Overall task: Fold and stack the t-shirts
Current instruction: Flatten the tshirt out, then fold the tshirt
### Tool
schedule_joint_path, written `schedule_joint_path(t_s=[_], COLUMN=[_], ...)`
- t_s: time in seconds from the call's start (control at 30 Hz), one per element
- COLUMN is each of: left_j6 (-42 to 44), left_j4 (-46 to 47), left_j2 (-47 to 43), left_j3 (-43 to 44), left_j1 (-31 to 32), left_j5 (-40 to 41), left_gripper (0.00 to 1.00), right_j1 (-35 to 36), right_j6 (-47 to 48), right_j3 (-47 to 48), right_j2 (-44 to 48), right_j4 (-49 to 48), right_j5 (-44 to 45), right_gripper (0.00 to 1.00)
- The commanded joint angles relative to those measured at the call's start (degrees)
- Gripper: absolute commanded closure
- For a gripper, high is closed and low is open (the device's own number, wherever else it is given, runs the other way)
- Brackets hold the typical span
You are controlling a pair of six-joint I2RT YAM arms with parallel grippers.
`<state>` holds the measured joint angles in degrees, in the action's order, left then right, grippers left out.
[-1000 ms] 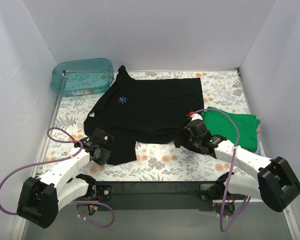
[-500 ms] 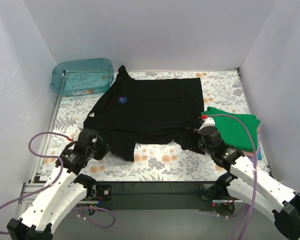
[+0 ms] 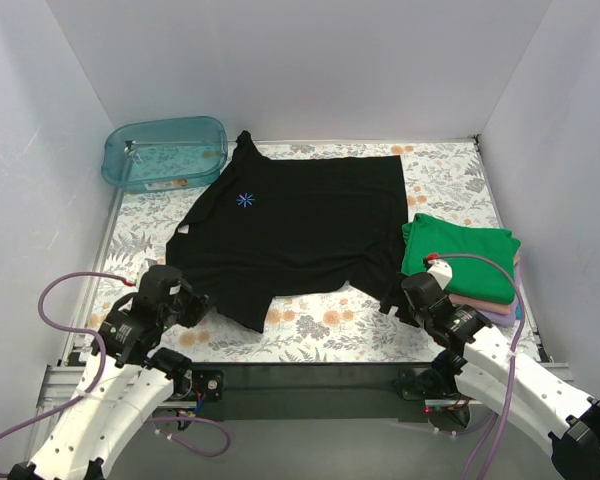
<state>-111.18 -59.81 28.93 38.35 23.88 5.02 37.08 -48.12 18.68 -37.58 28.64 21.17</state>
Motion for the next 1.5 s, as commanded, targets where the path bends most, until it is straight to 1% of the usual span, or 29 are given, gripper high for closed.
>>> schedule_joint_path(t_s=[0.0,0.1,0.27,0.37,0.47,0.57,0.6,0.63,0.67,0.7,0.8,0.9,1.03,1.13,1.27,1.37,1.47], left_j6=[1.4,1.75,1.93,1.84,1.49,1.14,0.96,0.96,0.87,0.7,0.52,0.08,-0.36,-0.97,-2.99,-4.48,-5.54], left_j4=[-3.21,-1.72,0.05,-0.66,-1.71,-2.76,-3.03,-3.12,-3.21,-3.38,-3.56,-4.26,-5.14,-6.63,-9.27,-11.28,-13.75], left_j2=[-0.98,-1.59,-1.16,-1.59,-2.64,-3.7,-3.96,-4.4,-4.67,-4.67,-5.28,-5.81,-7.22,-8.18,-9.5,-10.82,-11.96], left_j3=[3.57,2.79,2.17,2.7,3.05,3.22,3.31,3.31,3.14,3.05,2.61,3.05,4.63,6.12,7.36,7.88,8.76], left_j1=[0.29,0.29,0.29,0.29,0.29,0.29,0.29,0.29,0.29,0.29,0.29,0.29,0.29,0.29,0.29,0.29,0.29], left_j5=[2.28,2.19,1.93,3.24,4.65,5.35,5.53,5.7,5.79,5.88,5.44,5.71,6.41,7.55,8.78,8.96,9.4], left_gripper=[1.0,1.0,1.0,1.0,1.0,1.0,1.0,1.0,1.0,1.0,1.0,1.0,1.0,1.0,1.0,1.0,1.0], right_j1=[-0.25,-0.25,-0.25,-0.34,-0.25,-0.25,-0.34,-0.25,-0.34,-0.25,-0.25,-0.25,-0.25,-0.25,-0.17,-0.17,0.1], right_j6=[-6.28,-7.43,-6.64,-6.11,-5.32,-4.71,-4.62,-4.62,-4.62,-4.62,-4.62,-3.57,-2.33,-1.1,-0.93,-1.1,-1.8], right_j3=[-0.66,-0.66,-0.48,-0.57,-0.57,-0.22,-0.05,-0.22,-0.39,-0.74,-1.45,-1.36,0.13,0.22,-1.27,-0.57,-0.4], right_j2=[-0.47,-2.05,-6.27,-9.26,-11.54,-12.69,-12.69,-12.43,-12.25,-11.9,-10.06,-6.9,0.12,5.04,10.15,13.75,17.97], right_j4=[1.33,1.15,-2.97,-6.48,-9.56,-10.45,-10.45,-10.36,-10.45,-10.45,-10.19,-8.35,-2.64,0.71,1.15,5.97,7.56], right_j5=[6.07,7.57,7.13,5.91,4.76,5.28,5.55,5.99,7.03,7.39,7.75,7.75,7.84,5.38,-2.87,-3.33,-6.66], right_gripper=[0.05,0.06,0.09,0.12,0.21,0.38,0.64,0.73,0.78,0.85,0.99,0.99,0.99,0.99,0.99,0.99,0.99])
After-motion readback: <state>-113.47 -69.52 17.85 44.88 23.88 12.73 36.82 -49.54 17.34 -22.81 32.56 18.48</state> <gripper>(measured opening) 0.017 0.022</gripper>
